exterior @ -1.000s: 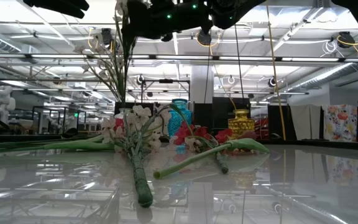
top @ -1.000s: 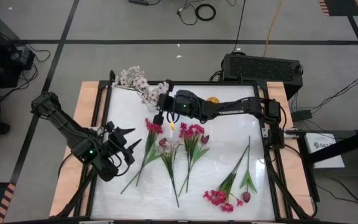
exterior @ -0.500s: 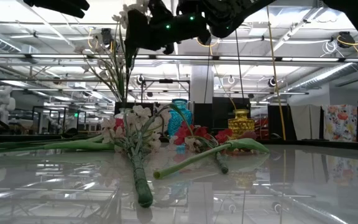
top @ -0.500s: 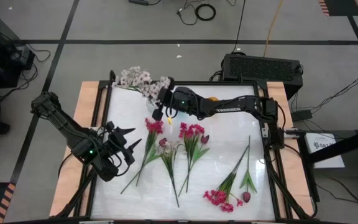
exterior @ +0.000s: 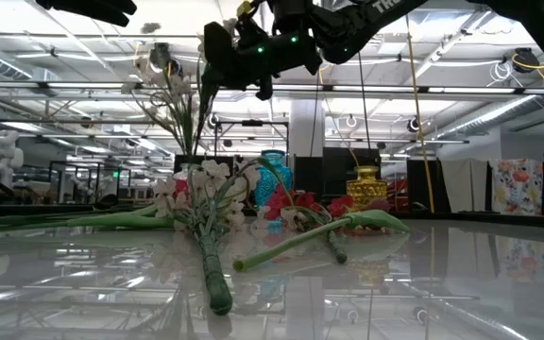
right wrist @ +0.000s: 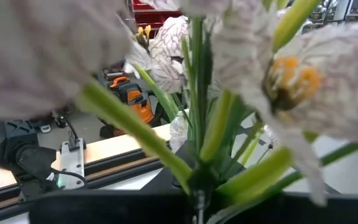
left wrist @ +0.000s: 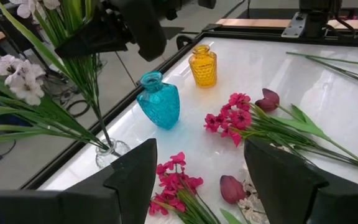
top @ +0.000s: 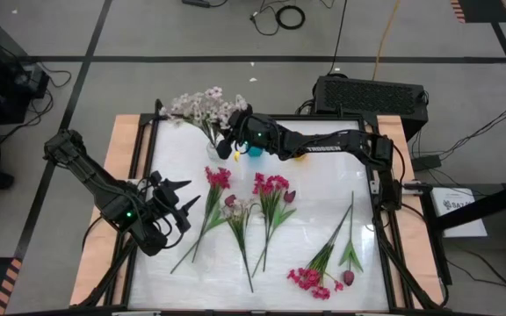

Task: Sort flowers into vase by color
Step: Put the left white flower into the transparent vase

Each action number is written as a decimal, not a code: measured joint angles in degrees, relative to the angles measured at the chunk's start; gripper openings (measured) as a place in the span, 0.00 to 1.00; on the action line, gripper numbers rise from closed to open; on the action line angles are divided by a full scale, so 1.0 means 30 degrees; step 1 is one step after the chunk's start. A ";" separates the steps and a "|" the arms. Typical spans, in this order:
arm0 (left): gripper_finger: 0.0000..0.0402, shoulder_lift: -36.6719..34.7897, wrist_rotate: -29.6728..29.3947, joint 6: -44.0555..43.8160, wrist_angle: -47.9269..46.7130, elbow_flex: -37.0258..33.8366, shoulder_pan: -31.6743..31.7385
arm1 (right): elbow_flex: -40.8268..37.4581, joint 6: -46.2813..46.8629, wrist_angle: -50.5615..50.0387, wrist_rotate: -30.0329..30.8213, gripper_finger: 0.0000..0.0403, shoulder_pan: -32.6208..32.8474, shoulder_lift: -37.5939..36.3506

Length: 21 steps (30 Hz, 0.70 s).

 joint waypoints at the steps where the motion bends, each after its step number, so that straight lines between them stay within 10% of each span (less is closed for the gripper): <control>1: 0.62 0.0000 -0.0069 0.0000 0.0000 0.0000 -0.0002 | 0.0000 0.0000 0.0011 0.0000 0.04 -0.0033 0.0000; 21: 0.62 0.0000 -0.0337 0.0078 0.0000 0.0000 0.0019 | 0.0000 0.0013 -0.0527 -0.0528 0.23 -0.0279 0.0000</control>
